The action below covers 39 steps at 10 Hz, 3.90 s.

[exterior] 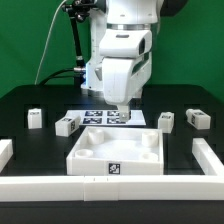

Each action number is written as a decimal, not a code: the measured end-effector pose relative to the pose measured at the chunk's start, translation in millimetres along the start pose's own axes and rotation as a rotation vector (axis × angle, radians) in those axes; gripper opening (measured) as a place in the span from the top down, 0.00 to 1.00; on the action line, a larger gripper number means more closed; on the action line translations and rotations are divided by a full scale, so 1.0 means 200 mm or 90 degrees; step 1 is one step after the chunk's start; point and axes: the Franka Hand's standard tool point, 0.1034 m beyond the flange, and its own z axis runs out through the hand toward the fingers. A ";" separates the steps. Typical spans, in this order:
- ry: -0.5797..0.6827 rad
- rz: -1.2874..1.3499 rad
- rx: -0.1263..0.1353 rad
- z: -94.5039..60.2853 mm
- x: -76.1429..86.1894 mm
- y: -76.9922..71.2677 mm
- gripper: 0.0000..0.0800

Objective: Assemble one leg

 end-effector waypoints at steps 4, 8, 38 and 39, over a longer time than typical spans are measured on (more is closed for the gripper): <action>0.019 -0.061 -0.015 0.22 -0.01 -0.14 0.19; 0.015 -0.046 0.007 0.31 -0.03 -0.18 0.19; 0.019 -0.189 -0.026 0.31 0.25 -0.06 0.92; 0.019 -0.190 -0.023 0.31 0.26 -0.06 0.92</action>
Offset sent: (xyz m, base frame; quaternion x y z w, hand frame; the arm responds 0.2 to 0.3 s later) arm -0.0206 0.0152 -0.0359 -0.0242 0.0147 -0.0581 0.9979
